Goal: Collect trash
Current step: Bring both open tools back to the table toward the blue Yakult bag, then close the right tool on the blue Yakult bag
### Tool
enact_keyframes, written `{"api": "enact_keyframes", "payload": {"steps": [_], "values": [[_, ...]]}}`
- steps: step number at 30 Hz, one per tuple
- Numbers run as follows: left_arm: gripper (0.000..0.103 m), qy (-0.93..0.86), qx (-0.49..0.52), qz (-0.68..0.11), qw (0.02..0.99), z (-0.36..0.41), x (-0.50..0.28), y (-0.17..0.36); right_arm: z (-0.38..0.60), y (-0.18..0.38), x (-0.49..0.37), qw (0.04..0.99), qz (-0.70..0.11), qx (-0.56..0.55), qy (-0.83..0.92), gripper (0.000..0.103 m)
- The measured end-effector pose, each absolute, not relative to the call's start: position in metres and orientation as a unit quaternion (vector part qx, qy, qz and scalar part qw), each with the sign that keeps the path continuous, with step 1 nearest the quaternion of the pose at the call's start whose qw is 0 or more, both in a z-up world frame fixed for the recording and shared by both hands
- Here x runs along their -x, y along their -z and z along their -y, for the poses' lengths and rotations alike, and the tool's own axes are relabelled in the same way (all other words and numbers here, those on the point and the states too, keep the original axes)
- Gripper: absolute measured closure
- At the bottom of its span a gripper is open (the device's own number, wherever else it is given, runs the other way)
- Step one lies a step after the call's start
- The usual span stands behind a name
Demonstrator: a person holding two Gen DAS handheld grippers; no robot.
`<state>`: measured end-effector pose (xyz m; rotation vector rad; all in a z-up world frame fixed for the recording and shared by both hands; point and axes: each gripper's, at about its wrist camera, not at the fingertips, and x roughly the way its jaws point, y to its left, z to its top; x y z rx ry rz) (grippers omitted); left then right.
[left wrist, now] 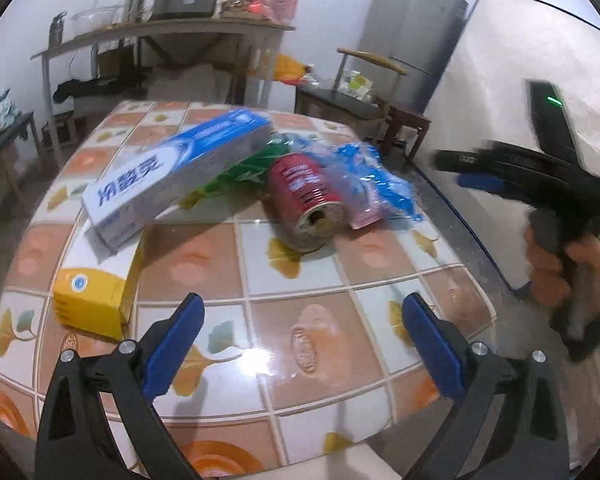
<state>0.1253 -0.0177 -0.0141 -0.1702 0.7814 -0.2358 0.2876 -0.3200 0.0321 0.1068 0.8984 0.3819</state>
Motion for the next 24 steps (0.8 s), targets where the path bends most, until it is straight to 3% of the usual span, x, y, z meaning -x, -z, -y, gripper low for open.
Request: {"api": "enact_keyframes", "payload": {"steps": [5, 9, 11, 15, 16, 17, 19, 24], "values": [[0.006, 0.113, 0.124, -0.402, 0.9, -0.001, -0.135, 0.035, 0.29, 0.006, -0.355, 0.861, -0.487, -0.009, -0.148, 0.022], [0.006, 0.104, 0.118, -0.411, 0.898, -0.003, -0.145, 0.048, 0.273, 0.03, -0.382, 0.842, -0.519, 0.015, -0.145, 0.029], [0.006, 0.107, 0.126, -0.414, 0.895, -0.009, -0.145, 0.05, 0.267, 0.036, -0.383, 0.836, -0.53, 0.024, -0.137, 0.043], [0.006, 0.105, 0.129, -0.411, 0.896, -0.016, -0.142, 0.05, 0.263, 0.035, -0.379, 0.844, -0.518, 0.02, -0.134, 0.057], [0.006, 0.104, 0.13, -0.411, 0.896, -0.017, -0.143, 0.051, 0.263, 0.032, -0.376, 0.849, -0.513, 0.027, -0.127, 0.065], [0.006, 0.103, 0.131, -0.412, 0.896, -0.019, -0.143, 0.051, 0.262, 0.031, -0.376, 0.851, -0.509, 0.032, -0.121, 0.079], [0.006, 0.102, 0.137, -0.412, 0.895, -0.021, -0.14, 0.051, 0.264, 0.026, -0.374, 0.855, -0.505, 0.031, -0.114, 0.094], [0.006, 0.099, 0.135, -0.399, 0.902, -0.023, -0.135, 0.044, 0.27, 0.012, -0.368, 0.876, -0.472, 0.031, -0.096, 0.101]]}}
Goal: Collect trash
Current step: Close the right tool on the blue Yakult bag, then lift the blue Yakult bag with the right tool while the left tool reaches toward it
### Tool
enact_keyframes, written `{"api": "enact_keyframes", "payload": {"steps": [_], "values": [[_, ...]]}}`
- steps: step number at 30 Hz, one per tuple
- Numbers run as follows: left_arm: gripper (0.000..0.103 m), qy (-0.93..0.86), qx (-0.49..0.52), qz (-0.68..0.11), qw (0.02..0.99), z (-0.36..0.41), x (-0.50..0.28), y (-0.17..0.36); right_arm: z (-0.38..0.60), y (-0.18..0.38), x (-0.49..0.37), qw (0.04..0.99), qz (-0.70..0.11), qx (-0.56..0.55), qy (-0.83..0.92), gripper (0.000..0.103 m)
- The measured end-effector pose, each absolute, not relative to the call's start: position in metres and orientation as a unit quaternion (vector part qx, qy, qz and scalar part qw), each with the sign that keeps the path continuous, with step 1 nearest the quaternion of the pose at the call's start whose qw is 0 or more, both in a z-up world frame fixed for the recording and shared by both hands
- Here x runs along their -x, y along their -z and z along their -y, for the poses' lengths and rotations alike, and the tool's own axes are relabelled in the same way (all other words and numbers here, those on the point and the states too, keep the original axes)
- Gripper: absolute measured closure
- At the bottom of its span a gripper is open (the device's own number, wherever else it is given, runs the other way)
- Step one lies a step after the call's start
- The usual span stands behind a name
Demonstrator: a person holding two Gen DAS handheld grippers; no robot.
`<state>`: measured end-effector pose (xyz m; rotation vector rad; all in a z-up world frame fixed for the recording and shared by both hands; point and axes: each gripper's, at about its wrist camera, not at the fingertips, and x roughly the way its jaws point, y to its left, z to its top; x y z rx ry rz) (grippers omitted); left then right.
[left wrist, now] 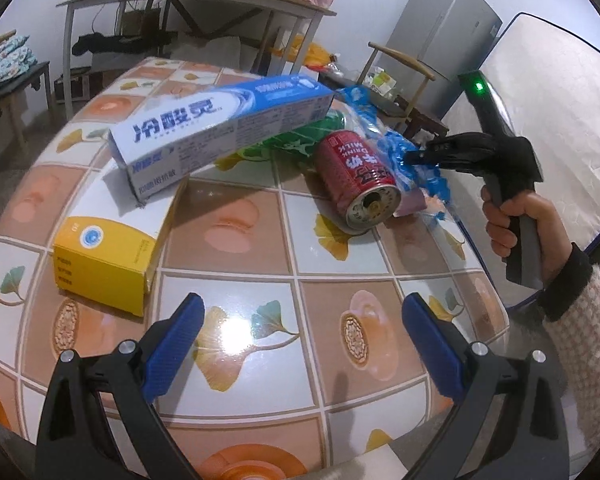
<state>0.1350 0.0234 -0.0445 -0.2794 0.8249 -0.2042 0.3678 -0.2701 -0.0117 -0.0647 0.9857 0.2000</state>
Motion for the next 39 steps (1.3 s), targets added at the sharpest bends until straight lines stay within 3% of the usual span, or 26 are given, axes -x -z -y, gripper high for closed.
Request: {"api": "enact_keyframes", "payload": {"steps": [7, 12, 17, 19, 22, 31, 39], "values": [[0.006, 0.069, 0.175, -0.33, 0.925, -0.045, -0.117, 0.02, 0.293, -0.049, -0.315, 0.92, -0.384, 0.015, -0.079, 0.102], [0.007, 0.072, 0.2, -0.246, 0.946, -0.061, -0.096, -0.013, 0.285, -0.064, -0.253, 0.92, -0.373, 0.072, -0.1, 0.102], [0.028, 0.142, 0.203, -0.186, 0.951, -0.062, -0.077, -0.04, 0.266, -0.036, -0.191, 0.89, -0.417, 0.113, -0.144, 0.102], [0.038, 0.173, 0.206, -0.187, 0.945, -0.058, -0.077, -0.044, 0.257, -0.023, -0.17, 0.877, -0.434, 0.12, -0.166, 0.102], [0.042, 0.211, 0.21, -0.214, 0.93, -0.051, -0.084, -0.038, 0.247, -0.014, -0.149, 0.864, -0.446, 0.116, -0.204, 0.103], [0.043, 0.274, 0.339, -0.338, 0.834, -0.058, -0.121, 0.032, 0.258, -0.032, -0.135, 0.844, -0.438, -0.006, -0.31, 0.103], [0.048, 0.268, 0.324, -0.37, 0.829, -0.049, -0.12, 0.051, 0.248, -0.026, -0.142, 0.786, -0.457, -0.113, -0.401, 0.103]]}}
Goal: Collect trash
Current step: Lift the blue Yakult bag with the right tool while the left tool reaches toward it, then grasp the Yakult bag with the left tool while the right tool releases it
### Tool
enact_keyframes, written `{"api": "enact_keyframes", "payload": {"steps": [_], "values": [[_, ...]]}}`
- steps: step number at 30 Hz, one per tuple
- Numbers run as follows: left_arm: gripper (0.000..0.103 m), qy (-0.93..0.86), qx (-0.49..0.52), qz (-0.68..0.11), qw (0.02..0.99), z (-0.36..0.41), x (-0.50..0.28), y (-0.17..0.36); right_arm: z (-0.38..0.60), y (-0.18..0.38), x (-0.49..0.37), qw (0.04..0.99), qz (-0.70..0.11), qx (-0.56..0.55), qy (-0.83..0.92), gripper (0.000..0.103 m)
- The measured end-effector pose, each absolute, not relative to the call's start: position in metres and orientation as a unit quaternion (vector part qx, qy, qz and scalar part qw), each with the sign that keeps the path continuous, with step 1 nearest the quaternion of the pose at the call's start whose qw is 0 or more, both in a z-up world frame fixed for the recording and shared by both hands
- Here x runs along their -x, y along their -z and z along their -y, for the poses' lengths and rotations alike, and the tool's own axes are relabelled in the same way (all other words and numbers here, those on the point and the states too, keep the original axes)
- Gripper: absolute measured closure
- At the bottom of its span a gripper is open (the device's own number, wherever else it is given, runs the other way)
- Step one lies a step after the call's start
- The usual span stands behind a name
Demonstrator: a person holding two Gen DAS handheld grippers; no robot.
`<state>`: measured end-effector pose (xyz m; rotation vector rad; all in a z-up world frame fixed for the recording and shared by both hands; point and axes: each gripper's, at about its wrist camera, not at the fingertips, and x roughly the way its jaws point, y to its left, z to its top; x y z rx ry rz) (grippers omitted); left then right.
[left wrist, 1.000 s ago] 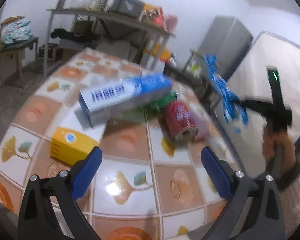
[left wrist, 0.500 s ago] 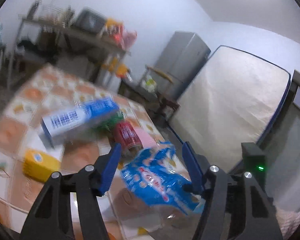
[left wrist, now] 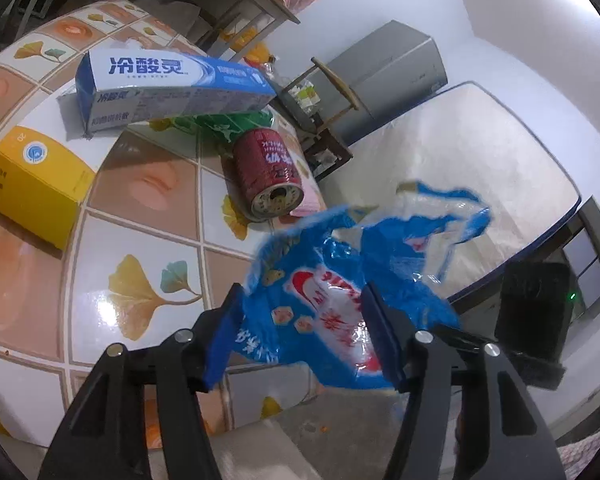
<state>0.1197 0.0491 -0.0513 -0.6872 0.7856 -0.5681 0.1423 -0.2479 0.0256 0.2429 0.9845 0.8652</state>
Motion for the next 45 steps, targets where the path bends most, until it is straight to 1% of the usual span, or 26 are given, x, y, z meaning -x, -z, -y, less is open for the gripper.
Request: {"api": "enact_keyframes", "payload": {"steps": [2, 4, 5, 7, 10, 12, 18, 23, 26, 28, 29, 31, 34, 37, 39, 45], "values": [[0.053, 0.267, 0.309, -0.382, 0.829, -0.044, -0.119, 0.056, 0.247, -0.025, -0.144, 0.774, -0.458, -0.137, -0.416, 0.103], [0.061, 0.273, 0.298, -0.392, 0.826, -0.039, -0.117, 0.061, 0.248, -0.023, -0.148, 0.762, -0.459, -0.167, -0.425, 0.103], [0.063, 0.277, 0.293, -0.397, 0.825, -0.035, -0.116, 0.063, 0.248, -0.021, -0.153, 0.756, -0.461, -0.181, -0.427, 0.103], [0.07, 0.286, 0.281, -0.406, 0.821, -0.028, -0.111, 0.067, 0.249, -0.014, -0.162, 0.744, -0.469, -0.206, -0.428, 0.103], [0.078, 0.292, 0.264, -0.421, 0.817, -0.018, -0.109, 0.073, 0.245, -0.002, -0.175, 0.734, -0.488, -0.223, -0.416, 0.103], [0.08, 0.291, 0.25, -0.431, 0.817, -0.013, -0.107, 0.076, 0.24, 0.007, -0.182, 0.727, -0.508, -0.226, -0.403, 0.103], [0.08, 0.296, 0.228, -0.461, 0.805, -0.002, -0.107, 0.087, 0.229, 0.03, -0.2, 0.702, -0.564, -0.214, -0.379, 0.103], [0.08, 0.291, 0.214, -0.474, 0.803, -0.001, -0.104, 0.091, 0.21, 0.049, -0.213, 0.68, -0.617, -0.183, -0.352, 0.103], [0.073, 0.283, 0.19, -0.475, 0.811, -0.006, -0.094, 0.085, 0.204, 0.058, -0.216, 0.67, -0.636, -0.17, -0.343, 0.103], [0.054, 0.274, 0.16, -0.466, 0.826, -0.011, -0.084, 0.077, 0.2, 0.062, -0.218, 0.664, -0.644, -0.168, -0.341, 0.103], [0.049, 0.27, 0.142, -0.459, 0.835, -0.013, -0.078, 0.073, 0.198, 0.063, -0.218, 0.661, -0.646, -0.169, -0.341, 0.103], [0.037, 0.265, 0.104, -0.443, 0.85, -0.016, -0.066, 0.063, 0.198, 0.066, -0.218, 0.657, -0.65, -0.172, -0.342, 0.103], [0.027, 0.26, 0.07, -0.414, 0.87, -0.021, -0.056, 0.052, 0.201, 0.071, -0.222, 0.651, -0.653, -0.179, -0.344, 0.103], [0.022, 0.255, 0.051, -0.396, 0.881, -0.017, -0.058, 0.047, 0.203, 0.075, -0.226, 0.644, -0.656, -0.184, -0.348, 0.103], [0.021, 0.262, 0.042, -0.391, 0.881, -0.013, -0.06, 0.047, 0.204, 0.079, -0.23, 0.639, -0.658, -0.185, -0.352, 0.103], [0.021, 0.271, 0.04, -0.409, 0.871, 0.001, -0.082, 0.064, 0.206, 0.083, -0.231, 0.621, -0.666, -0.193, -0.365, 0.103]]}}
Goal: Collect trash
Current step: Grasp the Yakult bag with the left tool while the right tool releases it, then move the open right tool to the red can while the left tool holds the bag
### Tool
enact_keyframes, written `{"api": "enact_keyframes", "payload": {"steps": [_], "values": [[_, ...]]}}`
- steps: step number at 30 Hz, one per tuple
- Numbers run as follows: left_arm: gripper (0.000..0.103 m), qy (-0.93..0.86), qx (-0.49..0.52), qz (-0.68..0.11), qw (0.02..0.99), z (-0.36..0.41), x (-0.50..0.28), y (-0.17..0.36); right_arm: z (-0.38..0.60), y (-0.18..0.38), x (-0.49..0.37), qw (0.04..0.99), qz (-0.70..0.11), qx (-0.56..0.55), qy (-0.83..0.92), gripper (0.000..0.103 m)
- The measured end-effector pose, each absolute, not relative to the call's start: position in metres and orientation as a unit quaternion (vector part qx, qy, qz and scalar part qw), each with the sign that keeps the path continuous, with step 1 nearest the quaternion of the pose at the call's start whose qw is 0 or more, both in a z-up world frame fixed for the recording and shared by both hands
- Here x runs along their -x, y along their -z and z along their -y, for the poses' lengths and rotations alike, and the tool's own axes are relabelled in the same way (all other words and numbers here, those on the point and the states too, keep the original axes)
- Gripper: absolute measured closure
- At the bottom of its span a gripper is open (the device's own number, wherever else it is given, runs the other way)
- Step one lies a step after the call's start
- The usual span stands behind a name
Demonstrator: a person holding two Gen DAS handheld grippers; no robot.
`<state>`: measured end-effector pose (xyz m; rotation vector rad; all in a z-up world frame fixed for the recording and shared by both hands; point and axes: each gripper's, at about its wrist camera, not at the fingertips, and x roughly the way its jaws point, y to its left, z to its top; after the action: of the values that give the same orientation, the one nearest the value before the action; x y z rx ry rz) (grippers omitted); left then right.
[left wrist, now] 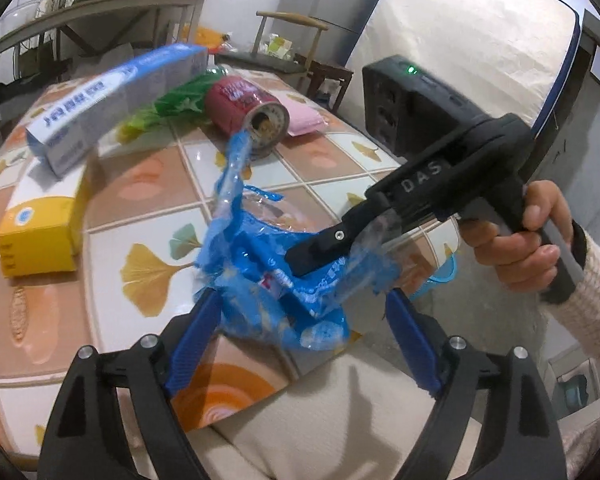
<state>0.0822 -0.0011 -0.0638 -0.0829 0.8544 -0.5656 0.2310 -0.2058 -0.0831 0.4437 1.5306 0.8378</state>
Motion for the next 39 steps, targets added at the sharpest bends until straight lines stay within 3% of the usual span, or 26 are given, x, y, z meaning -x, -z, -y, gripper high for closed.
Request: {"api": "enact_keyframes", "payload": {"steps": [11, 18, 22, 31, 35, 39], "values": [[0.023, 0.26, 0.04, -0.402, 0.877, 0.007, -0.092, 0.071, 0.2, 0.088, -0.225, 0.591, -0.676, -0.206, -0.388, 0.102], [0.045, 0.235, -0.012, -0.403, 0.885, 0.015, -0.091, 0.073, 0.206, 0.084, -0.225, 0.589, -0.673, -0.217, -0.391, 0.096], [0.058, 0.221, -0.039, -0.403, 0.887, 0.019, -0.092, 0.075, 0.215, 0.076, -0.225, 0.6, -0.663, -0.224, -0.388, 0.088], [0.071, 0.206, -0.043, -0.406, 0.889, 0.016, -0.093, 0.075, 0.263, 0.019, -0.236, 0.685, -0.595, -0.219, -0.36, 0.059], [0.077, 0.2, -0.038, -0.41, 0.889, 0.013, -0.096, 0.074, 0.276, -0.018, -0.25, 0.773, -0.542, -0.147, -0.297, 0.046], [0.083, 0.191, -0.023, -0.414, 0.89, 0.008, -0.098, 0.074, 0.274, -0.032, -0.269, 0.822, -0.509, -0.088, -0.238, 0.04]]}}
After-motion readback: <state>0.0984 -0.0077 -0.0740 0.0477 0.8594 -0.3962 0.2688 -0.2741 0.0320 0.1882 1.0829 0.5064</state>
